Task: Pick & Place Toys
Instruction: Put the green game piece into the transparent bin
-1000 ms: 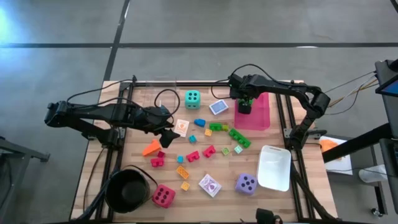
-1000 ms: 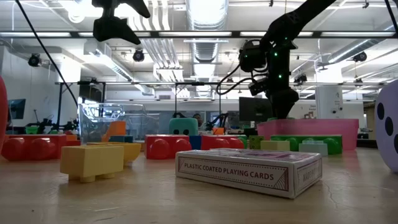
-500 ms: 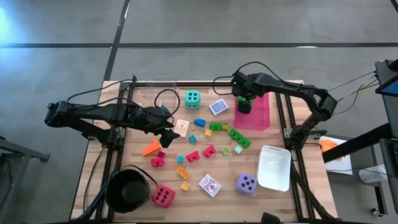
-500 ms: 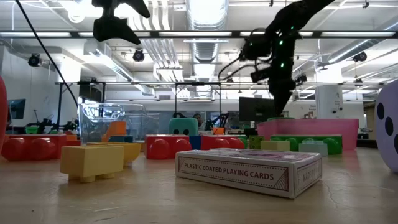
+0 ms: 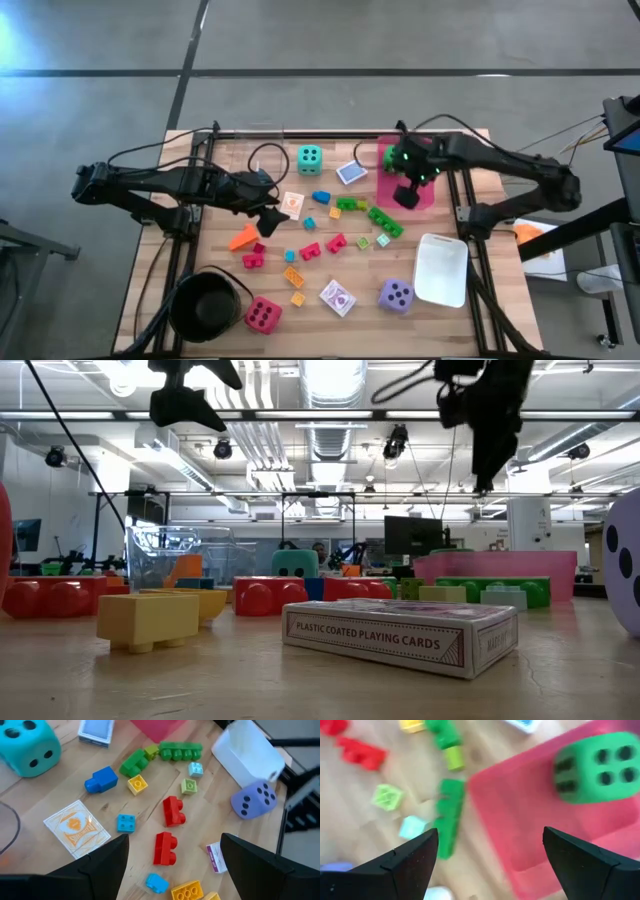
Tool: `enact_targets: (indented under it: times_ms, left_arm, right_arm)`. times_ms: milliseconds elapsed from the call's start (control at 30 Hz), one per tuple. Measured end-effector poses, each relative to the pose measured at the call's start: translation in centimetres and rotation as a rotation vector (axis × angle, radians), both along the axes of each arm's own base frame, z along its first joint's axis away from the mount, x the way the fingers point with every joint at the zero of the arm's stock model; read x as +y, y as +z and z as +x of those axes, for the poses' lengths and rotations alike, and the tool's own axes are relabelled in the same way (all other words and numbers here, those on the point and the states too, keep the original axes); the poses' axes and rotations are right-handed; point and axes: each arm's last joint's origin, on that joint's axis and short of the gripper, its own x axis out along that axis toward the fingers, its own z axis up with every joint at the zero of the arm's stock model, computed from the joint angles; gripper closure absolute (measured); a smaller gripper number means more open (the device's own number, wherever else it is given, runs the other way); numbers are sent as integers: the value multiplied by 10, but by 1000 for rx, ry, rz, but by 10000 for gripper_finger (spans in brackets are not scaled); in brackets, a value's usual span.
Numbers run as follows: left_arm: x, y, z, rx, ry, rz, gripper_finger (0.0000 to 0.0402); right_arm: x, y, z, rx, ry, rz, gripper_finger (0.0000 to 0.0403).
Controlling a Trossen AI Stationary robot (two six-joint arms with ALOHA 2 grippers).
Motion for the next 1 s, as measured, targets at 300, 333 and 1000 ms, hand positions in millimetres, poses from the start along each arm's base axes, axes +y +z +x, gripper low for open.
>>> enact_targets:
  times_ms: [300, 333, 1000]
  left_arm:
    - [2, 0, 0, -15, 91, -27, 84]
    - [2, 1, 0, -16, 88, -25, 84]
    - [0, 0, 0, 0, 17, -35, 84]
  right_arm:
    - [65, -30, -1, 15, -9, 103, 53]
    - [72, -35, 1, 12, -4, 111, 53]
    - [103, -114, 14, 95, -56, -41, 53]
